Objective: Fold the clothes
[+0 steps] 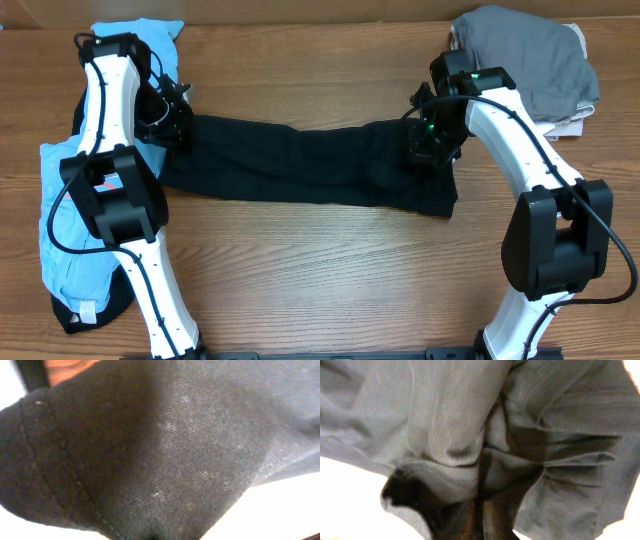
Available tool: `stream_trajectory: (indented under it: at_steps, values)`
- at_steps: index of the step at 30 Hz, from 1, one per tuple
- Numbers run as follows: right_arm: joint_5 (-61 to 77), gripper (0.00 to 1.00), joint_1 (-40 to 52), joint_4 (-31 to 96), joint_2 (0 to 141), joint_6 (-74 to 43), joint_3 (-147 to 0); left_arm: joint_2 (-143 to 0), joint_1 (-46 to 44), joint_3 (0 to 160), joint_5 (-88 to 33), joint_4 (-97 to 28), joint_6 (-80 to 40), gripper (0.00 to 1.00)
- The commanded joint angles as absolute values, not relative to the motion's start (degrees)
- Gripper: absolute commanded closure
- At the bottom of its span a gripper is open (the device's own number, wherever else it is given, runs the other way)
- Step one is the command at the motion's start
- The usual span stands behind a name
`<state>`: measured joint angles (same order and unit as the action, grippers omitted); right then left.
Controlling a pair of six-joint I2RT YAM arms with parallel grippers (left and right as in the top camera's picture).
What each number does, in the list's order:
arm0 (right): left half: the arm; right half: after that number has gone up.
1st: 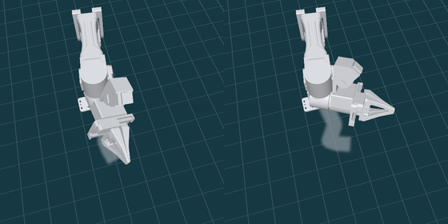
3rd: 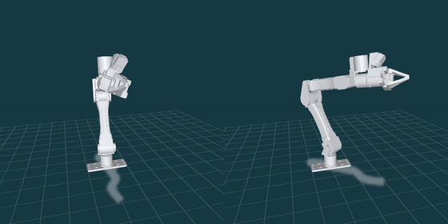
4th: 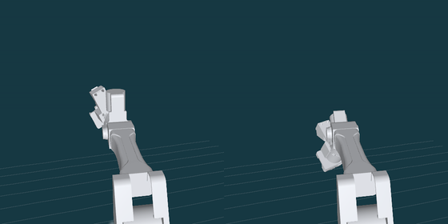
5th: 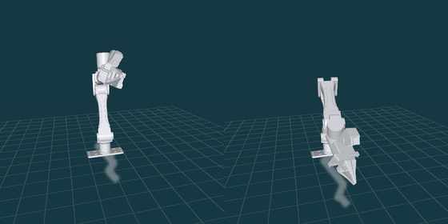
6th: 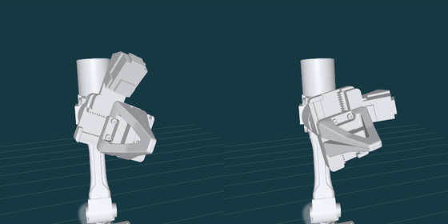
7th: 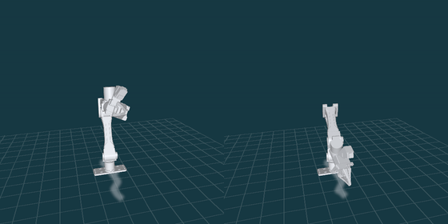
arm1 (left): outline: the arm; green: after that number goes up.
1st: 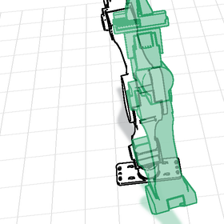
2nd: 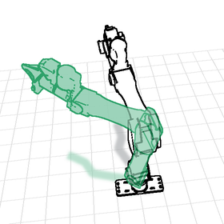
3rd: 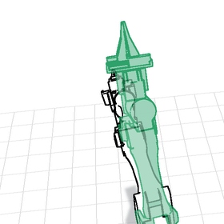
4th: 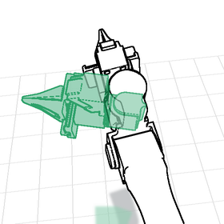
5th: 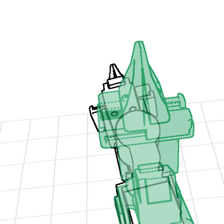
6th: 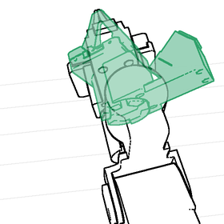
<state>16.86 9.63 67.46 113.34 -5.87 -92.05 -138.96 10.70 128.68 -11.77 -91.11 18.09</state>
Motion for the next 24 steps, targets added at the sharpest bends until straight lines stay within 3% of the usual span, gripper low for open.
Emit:
stream_trajectory:
  at_steps: [1,12,24]
  values:
    - [19.68,0.96,9.65,65.76,111.04,-7.55,-90.28,-138.41,9.43,133.29,-9.69,-93.45,16.62,0.96]
    - [22.96,0.96,9.37,51.62,111.13,-12.51,-74.72,-138.12,9.23,136.68,-8.75,-96.84,15.22,0.96]
    - [17.67,0.96,1.78,50.41,111.13,-14.81,-72.42,-137.56,9.39,136.68,-1.08,-96.84,11.6,0.96]
